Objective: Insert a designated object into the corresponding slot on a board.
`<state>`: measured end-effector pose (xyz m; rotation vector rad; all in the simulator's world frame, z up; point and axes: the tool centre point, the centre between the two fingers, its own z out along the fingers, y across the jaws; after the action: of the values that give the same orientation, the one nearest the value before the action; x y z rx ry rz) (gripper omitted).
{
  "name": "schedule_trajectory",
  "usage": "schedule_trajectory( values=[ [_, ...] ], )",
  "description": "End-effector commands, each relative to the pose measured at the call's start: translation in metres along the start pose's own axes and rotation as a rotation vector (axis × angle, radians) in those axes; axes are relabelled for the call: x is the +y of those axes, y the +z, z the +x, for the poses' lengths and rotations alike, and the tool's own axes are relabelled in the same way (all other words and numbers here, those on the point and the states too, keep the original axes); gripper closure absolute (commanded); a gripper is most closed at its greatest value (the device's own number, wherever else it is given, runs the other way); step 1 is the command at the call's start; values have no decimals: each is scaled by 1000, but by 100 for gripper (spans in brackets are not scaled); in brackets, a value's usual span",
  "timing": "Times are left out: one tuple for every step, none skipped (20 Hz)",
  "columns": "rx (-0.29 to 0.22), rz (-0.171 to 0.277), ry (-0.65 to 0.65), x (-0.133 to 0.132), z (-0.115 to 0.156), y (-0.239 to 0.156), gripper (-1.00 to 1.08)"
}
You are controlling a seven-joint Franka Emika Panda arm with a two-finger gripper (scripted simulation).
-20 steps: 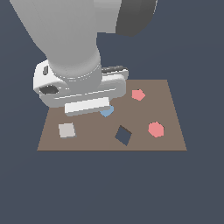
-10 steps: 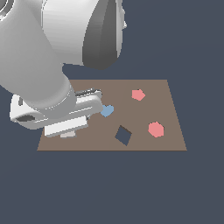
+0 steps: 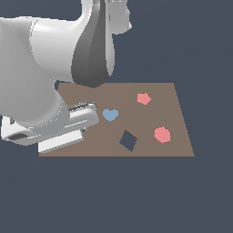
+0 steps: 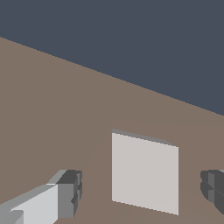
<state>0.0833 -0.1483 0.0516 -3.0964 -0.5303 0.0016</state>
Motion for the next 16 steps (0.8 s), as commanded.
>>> schedule_trajectory(
  values=[
    [1, 0, -6, 3, 2, 1, -92],
    [1, 0, -6, 3, 2, 1, -92],
    [1, 0, -7, 3, 2, 2, -92],
    [1, 0, -7, 4, 2, 2, -92],
    [1, 0, -5, 3, 2, 2, -92],
    [1, 0, -5, 3, 2, 2, -92],
    [1, 0, -5, 3, 2, 3, -92],
    [1, 0, -5, 3, 2, 5, -92],
    [1, 0, -6, 3, 2, 8, -92],
    [1, 0, -6, 3, 2, 12, -92],
    [1, 0, -6, 3, 2, 15, -92],
    [1, 0, -7, 3, 2, 18, -92],
    [1, 0, -7, 3, 2, 20, -92],
    [1, 0, -7, 3, 2, 21, -92],
    [1, 0, -7, 3, 2, 22, -92],
    [1, 0, -7, 3, 2, 22, 108]
  ],
)
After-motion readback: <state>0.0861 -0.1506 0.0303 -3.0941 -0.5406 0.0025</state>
